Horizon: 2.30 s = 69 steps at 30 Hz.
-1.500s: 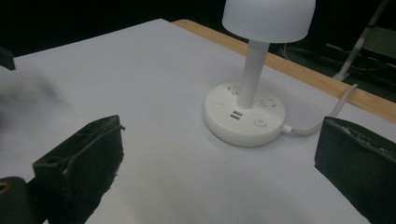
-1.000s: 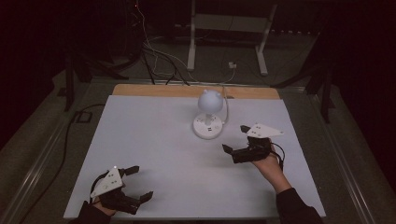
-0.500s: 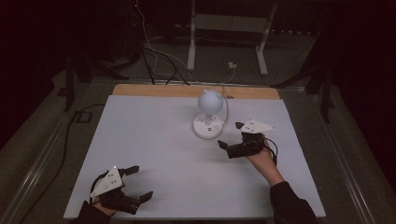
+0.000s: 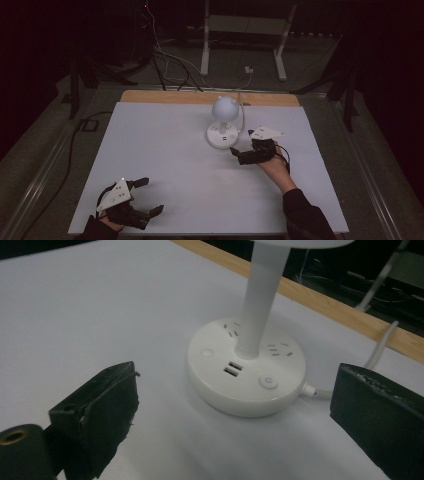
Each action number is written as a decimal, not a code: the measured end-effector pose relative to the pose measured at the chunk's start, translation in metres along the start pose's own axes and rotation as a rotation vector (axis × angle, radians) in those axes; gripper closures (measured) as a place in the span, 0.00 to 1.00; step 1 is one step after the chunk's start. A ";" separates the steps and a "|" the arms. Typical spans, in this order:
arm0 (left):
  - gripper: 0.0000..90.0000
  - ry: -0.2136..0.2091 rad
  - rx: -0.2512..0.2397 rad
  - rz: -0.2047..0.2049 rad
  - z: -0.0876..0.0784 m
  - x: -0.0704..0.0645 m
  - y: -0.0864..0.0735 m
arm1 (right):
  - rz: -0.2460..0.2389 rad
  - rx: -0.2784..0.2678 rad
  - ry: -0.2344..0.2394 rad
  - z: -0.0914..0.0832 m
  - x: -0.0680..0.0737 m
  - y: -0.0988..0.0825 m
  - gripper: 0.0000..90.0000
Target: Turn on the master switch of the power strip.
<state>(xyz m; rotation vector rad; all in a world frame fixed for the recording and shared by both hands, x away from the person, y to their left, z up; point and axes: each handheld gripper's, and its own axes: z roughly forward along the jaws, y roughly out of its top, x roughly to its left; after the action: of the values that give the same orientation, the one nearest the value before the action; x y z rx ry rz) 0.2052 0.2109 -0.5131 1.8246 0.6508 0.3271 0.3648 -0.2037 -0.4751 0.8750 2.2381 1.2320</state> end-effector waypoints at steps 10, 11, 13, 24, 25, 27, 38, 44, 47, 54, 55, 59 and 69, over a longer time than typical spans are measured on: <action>0.00 0.000 0.002 -0.002 0.000 0.000 0.000 | 0.007 0.035 -0.016 0.015 -0.009 -0.002 0.09; 0.00 0.000 0.002 -0.003 0.000 0.000 -0.001 | 0.005 0.041 -0.021 0.017 -0.010 -0.003 0.09; 0.00 0.000 0.003 -0.001 0.001 0.000 -0.001 | 0.006 0.052 -0.023 0.020 -0.013 -0.003 0.09; 0.00 -0.001 0.004 0.001 0.001 0.000 -0.001 | 0.030 0.070 -0.054 0.031 -0.024 -0.006 0.22; 0.00 0.000 0.004 0.003 0.001 0.000 -0.001 | 0.029 0.074 -0.058 0.033 -0.025 -0.006 0.23; 0.00 0.001 0.003 0.003 0.001 0.000 -0.001 | 0.039 0.075 -0.067 0.036 -0.026 -0.007 0.25; 0.00 -0.003 0.003 -0.001 0.001 0.000 -0.001 | 0.022 0.099 -0.069 0.046 -0.026 -0.006 0.39; 0.00 -0.002 0.004 0.000 0.001 0.000 -0.001 | 0.016 0.104 -0.107 0.050 -0.025 -0.007 0.56; 0.00 -0.002 0.005 0.000 0.001 0.000 -0.001 | 0.019 0.104 -0.118 0.051 -0.025 -0.008 0.61; 0.00 -0.006 0.005 0.002 0.001 -0.001 -0.001 | 0.010 0.107 -0.147 0.052 -0.024 -0.006 0.74; 0.00 -0.005 0.004 0.001 0.001 0.000 -0.001 | 0.001 0.106 -0.153 0.052 -0.023 -0.006 0.75; 0.00 -0.007 0.007 -0.002 0.001 0.000 -0.001 | -0.022 0.100 -0.166 0.052 -0.023 -0.005 0.86; 0.00 -0.006 0.005 0.002 0.002 -0.001 -0.001 | -0.016 0.097 -0.156 0.052 -0.024 -0.001 1.00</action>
<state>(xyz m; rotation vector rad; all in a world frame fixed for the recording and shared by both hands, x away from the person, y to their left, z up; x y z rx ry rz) 0.2052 0.2091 -0.5142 1.8307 0.6456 0.3215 0.4143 -0.1905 -0.5005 0.9536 2.1896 1.0187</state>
